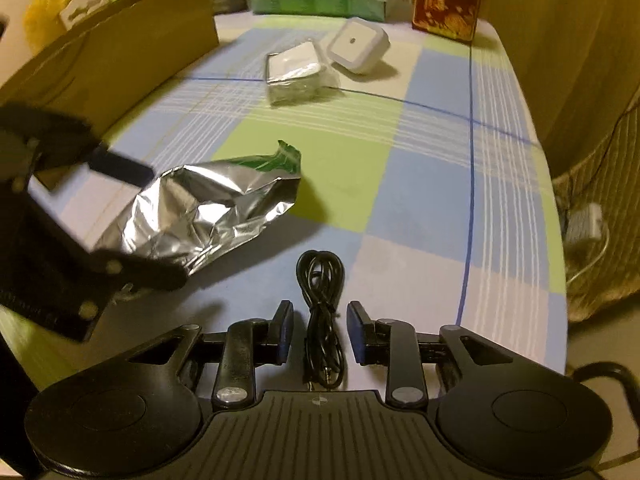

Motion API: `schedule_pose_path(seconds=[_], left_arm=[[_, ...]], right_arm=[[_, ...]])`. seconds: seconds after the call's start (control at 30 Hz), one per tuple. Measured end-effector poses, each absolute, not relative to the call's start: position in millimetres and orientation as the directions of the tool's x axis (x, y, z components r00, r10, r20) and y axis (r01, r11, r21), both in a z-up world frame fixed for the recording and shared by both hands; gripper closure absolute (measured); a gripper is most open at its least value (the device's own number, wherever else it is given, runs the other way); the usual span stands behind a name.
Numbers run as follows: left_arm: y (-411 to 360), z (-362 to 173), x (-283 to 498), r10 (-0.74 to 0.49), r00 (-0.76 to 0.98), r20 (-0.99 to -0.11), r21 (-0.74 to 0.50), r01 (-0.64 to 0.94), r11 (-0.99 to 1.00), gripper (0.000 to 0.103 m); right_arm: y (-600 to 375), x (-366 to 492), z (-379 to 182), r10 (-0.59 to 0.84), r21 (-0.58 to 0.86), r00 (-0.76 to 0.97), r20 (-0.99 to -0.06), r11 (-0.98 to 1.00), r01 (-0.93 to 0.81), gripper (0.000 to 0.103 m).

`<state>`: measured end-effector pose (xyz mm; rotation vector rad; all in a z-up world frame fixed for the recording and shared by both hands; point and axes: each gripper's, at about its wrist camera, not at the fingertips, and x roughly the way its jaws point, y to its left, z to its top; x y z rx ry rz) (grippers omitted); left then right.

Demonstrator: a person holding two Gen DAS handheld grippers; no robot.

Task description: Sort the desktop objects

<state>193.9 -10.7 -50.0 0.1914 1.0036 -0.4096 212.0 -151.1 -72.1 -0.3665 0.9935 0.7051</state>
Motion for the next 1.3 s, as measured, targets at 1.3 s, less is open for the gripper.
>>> schedule_pose_path(seconds=[1.3], left_arm=[[-2,-30,190,-0.254,0.417,-0.873,-0.076,0.398,0.914,0.058]], right_arm=[[-176,180,-32,0.435,0.177,0.452,-0.779,0.843,-0.507,0.093]])
